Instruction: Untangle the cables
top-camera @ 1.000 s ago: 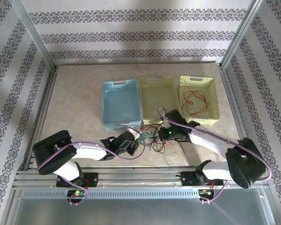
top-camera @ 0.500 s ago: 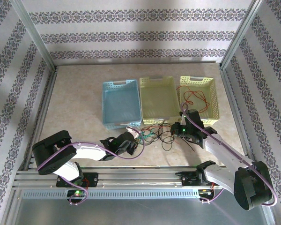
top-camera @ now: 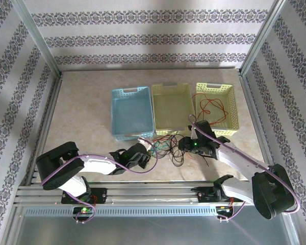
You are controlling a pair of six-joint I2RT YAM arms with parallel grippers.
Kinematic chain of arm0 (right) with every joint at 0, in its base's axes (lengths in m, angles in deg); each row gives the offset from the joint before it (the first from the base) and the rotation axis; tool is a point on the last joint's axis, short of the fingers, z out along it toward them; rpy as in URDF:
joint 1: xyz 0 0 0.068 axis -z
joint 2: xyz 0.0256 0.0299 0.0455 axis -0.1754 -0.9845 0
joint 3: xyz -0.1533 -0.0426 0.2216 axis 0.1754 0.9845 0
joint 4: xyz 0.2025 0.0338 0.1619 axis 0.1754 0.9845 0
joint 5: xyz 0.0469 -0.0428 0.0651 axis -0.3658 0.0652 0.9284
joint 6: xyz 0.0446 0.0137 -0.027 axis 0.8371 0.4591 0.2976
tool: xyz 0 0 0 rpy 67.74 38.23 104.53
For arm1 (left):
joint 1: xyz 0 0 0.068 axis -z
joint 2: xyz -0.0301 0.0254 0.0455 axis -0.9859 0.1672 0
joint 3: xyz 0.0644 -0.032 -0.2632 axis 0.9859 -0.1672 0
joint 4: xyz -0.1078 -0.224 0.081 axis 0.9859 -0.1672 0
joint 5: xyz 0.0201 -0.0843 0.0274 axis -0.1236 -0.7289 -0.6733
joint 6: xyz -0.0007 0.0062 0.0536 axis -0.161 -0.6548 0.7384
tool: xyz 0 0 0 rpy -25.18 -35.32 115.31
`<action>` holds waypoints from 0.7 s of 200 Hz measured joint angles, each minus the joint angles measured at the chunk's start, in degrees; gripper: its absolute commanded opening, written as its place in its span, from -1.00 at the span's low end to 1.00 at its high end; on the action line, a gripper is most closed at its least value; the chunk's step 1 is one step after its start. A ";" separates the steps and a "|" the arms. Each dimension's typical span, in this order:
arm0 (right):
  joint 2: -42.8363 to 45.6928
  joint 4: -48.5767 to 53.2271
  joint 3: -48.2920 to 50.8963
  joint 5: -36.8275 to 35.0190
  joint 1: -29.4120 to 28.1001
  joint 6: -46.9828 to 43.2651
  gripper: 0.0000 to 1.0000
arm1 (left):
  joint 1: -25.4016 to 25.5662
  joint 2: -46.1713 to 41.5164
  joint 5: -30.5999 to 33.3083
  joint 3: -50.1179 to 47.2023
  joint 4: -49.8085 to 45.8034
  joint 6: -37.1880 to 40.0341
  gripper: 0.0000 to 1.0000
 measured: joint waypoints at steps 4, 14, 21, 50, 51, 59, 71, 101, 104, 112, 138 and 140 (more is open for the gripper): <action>-0.15 0.11 -0.31 -0.02 -0.20 -0.20 -0.30 | 0.00 0.07 0.00 0.09 -0.02 0.07 -1.00; -0.48 0.28 -1.01 0.00 -0.66 -0.66 -0.34 | 0.00 0.26 0.00 0.28 0.00 0.22 -1.00; -0.68 0.28 -1.40 -0.17 -0.92 -1.03 -0.43 | 0.00 0.31 0.00 0.33 0.00 0.37 -1.00; -1.22 0.33 -2.27 -0.68 -1.27 -2.40 -0.85 | 0.00 0.35 -0.02 0.35 0.00 0.61 -1.00; -1.25 0.33 -2.29 -0.70 -1.29 -2.45 -0.85 | 0.00 0.35 -0.02 0.35 0.00 0.61 -1.00; -1.29 0.42 -2.32 -0.87 -1.29 -2.45 -0.91 | 0.00 0.35 -0.02 0.35 0.00 0.63 -1.00; -1.36 0.48 -2.38 -0.98 -1.29 -2.71 -0.95 | 0.00 0.35 -0.02 0.35 0.00 0.63 -1.00; -2.10 0.48 -2.99 -1.09 -1.86 -2.78 -1.00 | 0.00 0.39 -0.02 0.35 0.02 0.66 -1.00; -2.19 0.48 -3.08 -1.14 -1.99 -2.78 -1.00 | 0.00 0.39 -0.02 0.35 0.02 0.68 -1.00; -2.32 0.48 -3.21 -1.11 -2.12 -2.78 -1.00 | 0.00 0.39 -0.02 0.35 0.02 0.72 -1.00; -2.16 0.81 -3.91 -1.97 -3.04 -2.75 -1.00 | 0.00 0.39 0.00 0.35 0.02 0.81 -1.00; -2.08 0.81 -3.98 -2.21 -3.15 -2.78 -1.00 | 0.00 0.39 0.00 0.35 0.02 0.81 -1.00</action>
